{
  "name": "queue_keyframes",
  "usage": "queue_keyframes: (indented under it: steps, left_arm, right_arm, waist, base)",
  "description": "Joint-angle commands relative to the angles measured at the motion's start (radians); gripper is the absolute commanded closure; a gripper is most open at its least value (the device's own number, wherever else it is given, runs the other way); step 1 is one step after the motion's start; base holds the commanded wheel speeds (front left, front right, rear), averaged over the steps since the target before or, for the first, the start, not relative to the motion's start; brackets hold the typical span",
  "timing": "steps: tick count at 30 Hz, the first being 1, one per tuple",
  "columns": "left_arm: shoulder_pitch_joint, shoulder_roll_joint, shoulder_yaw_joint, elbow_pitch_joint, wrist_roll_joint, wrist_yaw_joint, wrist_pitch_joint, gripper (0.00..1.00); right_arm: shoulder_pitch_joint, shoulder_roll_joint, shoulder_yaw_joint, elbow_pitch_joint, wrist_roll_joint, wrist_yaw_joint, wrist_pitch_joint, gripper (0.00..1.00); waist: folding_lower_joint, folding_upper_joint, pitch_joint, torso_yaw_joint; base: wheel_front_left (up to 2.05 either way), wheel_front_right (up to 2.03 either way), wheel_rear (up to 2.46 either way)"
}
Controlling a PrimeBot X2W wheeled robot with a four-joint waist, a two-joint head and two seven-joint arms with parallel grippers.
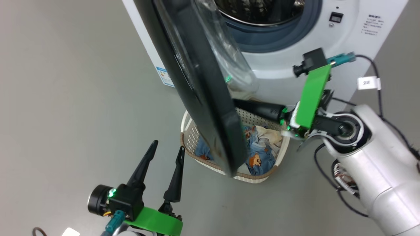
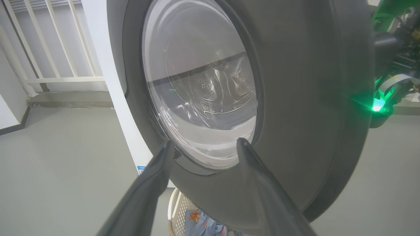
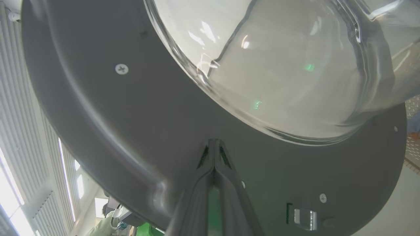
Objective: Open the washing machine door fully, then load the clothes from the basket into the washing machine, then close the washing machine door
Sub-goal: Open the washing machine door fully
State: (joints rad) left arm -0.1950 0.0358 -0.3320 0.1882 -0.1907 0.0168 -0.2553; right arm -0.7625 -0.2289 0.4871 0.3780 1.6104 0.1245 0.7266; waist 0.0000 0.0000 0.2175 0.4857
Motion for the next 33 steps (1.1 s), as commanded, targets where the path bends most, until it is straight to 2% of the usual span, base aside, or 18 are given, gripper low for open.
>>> queue_keyframes:
  steps: [1, 8, 16, 17, 18, 19, 20, 21, 29, 33]
  left_arm:
    - [0.002, 0.014, 0.04, -0.018, 0.011, -0.007, -0.006, 0.0]
    - [0.014, 0.014, 0.062, -0.008, 0.018, -0.013, -0.006, 0.0]
    - [0.023, 0.014, 0.123, 0.015, 0.013, -0.038, -0.006, 0.0]
    - [0.024, 0.015, 0.133, 0.02, 0.015, -0.041, -0.006, 0.0]
    - [0.026, 0.016, 0.144, 0.024, 0.017, -0.045, -0.006, 0.0]
    - [0.026, 0.017, 0.154, 0.028, 0.02, -0.048, -0.006, 0.0]
    - [0.027, 0.019, 0.164, 0.031, 0.024, -0.051, -0.006, 0.0]
    - [0.028, 0.021, 0.174, 0.033, 0.027, -0.054, -0.006, 0.0]
    - [0.048, 0.028, 0.243, 0.033, 0.046, -0.064, -0.006, 0.0]
    - [0.068, 0.027, 0.273, 0.034, 0.051, -0.067, -0.006, 0.0]
  right_arm:
    - [0.017, 0.038, 0.012, -0.037, 0.006, 0.006, 0.007, 1.0]
    - [0.038, 0.062, 0.016, -0.03, -0.016, 0.006, -0.001, 1.0]
    - [0.086, 0.046, -0.027, -0.031, -0.036, 0.006, -0.07, 0.98]
    - [0.096, 0.042, -0.034, -0.032, -0.038, 0.006, -0.083, 0.82]
    - [0.107, 0.036, -0.041, -0.032, -0.043, 0.006, -0.097, 0.59]
    - [0.117, 0.03, -0.046, -0.032, -0.049, 0.006, -0.112, 0.44]
    - [0.129, 0.024, -0.052, -0.032, -0.055, 0.006, -0.129, 0.07]
    - [0.14, 0.017, -0.057, -0.03, -0.059, 0.006, -0.144, 0.0]
    - [0.204, -0.026, -0.075, -0.032, -0.113, 0.006, -0.298, 0.0]
    - [0.235, -0.062, -0.05, -0.029, -0.169, 0.006, -0.399, 0.0]
  waist:
    - [0.0, 0.0, -0.014, 0.013]
    - [0.0, 0.0, -0.034, 0.003]
    - [0.0, 0.0, -0.067, -0.07]
    - [0.0, 0.0, -0.072, -0.081]
    - [0.0, 0.0, -0.076, -0.093]
    - [0.0, 0.0, -0.081, -0.104]
    - [0.0, 0.0, -0.086, -0.115]
    - [0.0, 0.0, -0.091, -0.125]
    - [0.0, 0.0, -0.122, -0.209]
    - [0.0, 0.0, -0.138, -0.245]
  base:
    - [0.0, 0.0, 0.0]
    - [0.0, 0.0, 0.0]
    - [0.0, 0.0, 0.0]
    - [0.0, 0.0, 0.0]
    - [0.0, 0.0, 0.0]
    - [0.0, 0.0, 0.0]
    - [0.0, 0.0, 0.0]
    - [0.0, 0.0, 0.0]
    - [0.0, 0.0, 0.0]
    - [0.0, 0.0, 0.0]
